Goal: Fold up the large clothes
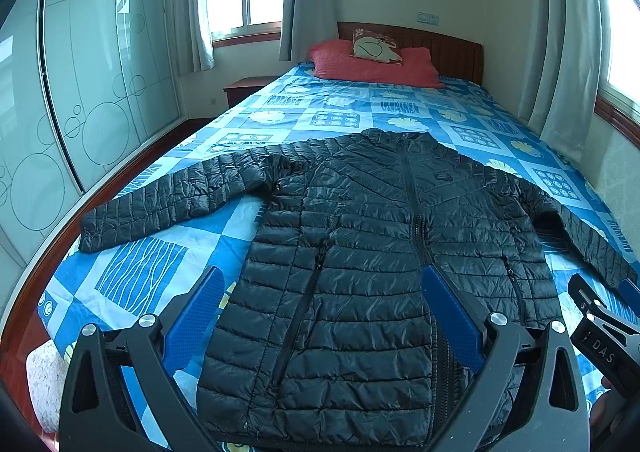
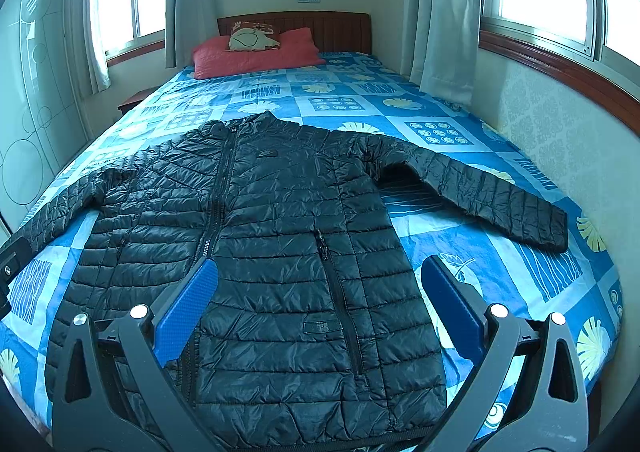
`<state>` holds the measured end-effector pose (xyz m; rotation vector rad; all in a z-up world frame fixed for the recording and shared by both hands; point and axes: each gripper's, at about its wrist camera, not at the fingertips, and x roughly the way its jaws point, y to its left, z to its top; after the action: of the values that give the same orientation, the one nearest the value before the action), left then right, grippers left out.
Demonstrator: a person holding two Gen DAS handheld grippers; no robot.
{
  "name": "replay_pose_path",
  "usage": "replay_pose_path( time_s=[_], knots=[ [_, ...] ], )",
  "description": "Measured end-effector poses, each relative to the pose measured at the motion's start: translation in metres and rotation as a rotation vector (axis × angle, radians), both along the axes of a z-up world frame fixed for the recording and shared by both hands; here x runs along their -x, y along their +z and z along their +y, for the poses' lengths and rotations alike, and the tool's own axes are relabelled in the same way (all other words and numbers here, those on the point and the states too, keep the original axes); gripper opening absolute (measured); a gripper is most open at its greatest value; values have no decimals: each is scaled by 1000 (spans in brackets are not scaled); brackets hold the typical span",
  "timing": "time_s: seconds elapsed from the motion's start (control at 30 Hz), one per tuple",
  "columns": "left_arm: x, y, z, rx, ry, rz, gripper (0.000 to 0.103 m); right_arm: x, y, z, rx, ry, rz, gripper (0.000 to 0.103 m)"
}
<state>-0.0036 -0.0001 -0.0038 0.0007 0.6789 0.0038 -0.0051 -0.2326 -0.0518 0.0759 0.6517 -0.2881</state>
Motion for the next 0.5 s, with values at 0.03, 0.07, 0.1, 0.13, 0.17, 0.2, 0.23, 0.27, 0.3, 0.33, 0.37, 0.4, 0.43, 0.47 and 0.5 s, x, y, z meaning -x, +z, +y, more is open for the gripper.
replay_pose_path(
  time_s=[0.03, 0.07, 0.1, 0.13, 0.17, 0.2, 0.23, 0.27, 0.3, 0.33, 0.37, 0.4, 0.43, 0.47, 0.5],
  knots=[
    [0, 0, 0, -2, 0, 0, 98, 0, 0, 1, 1, 0, 0, 101],
    [-1, 0, 0, 0, 2, 1, 98, 0, 0, 1, 0, 1, 0, 101],
    [0, 0, 0, 0, 1, 0, 98, 0, 0, 0, -1, 0, 0, 101],
    [0, 0, 0, 1, 2, 1, 98, 0, 0, 0, 0, 1, 0, 101],
    [0, 0, 1, 0, 1, 1, 98, 0, 0, 0, 0, 1, 1, 101],
    [0, 0, 1, 0, 1, 1, 98, 0, 0, 1, 1, 1, 1, 101],
    [0, 0, 1, 0, 0, 2, 98, 0, 0, 1, 1, 1, 1, 101],
    [0, 0, 1, 0, 1, 1, 98, 0, 0, 1, -1, 1, 1, 101],
    [0, 0, 1, 0, 0, 2, 98, -1, 1, 1, 0, 1, 1, 101],
    [0, 0, 1, 0, 0, 2, 98, -1, 0, 2, 1, 1, 1, 101],
    [0, 0, 0, 0, 0, 1, 98, -1, 0, 2, 3, 1, 1, 101],
    [1, 0, 0, 0, -1, 1, 98, -1, 0, 1, 0, 1, 1, 101],
    [0, 0, 0, -1, -2, 2, 98, -1, 0, 1, 0, 0, 1, 101],
    [0, 0, -1, -1, -4, 2, 98, -1, 0, 1, -1, 0, 2, 101],
    [0, 0, -1, -2, -6, 3, 98, -1, 0, 1, 0, 0, 1, 101]
  ],
)
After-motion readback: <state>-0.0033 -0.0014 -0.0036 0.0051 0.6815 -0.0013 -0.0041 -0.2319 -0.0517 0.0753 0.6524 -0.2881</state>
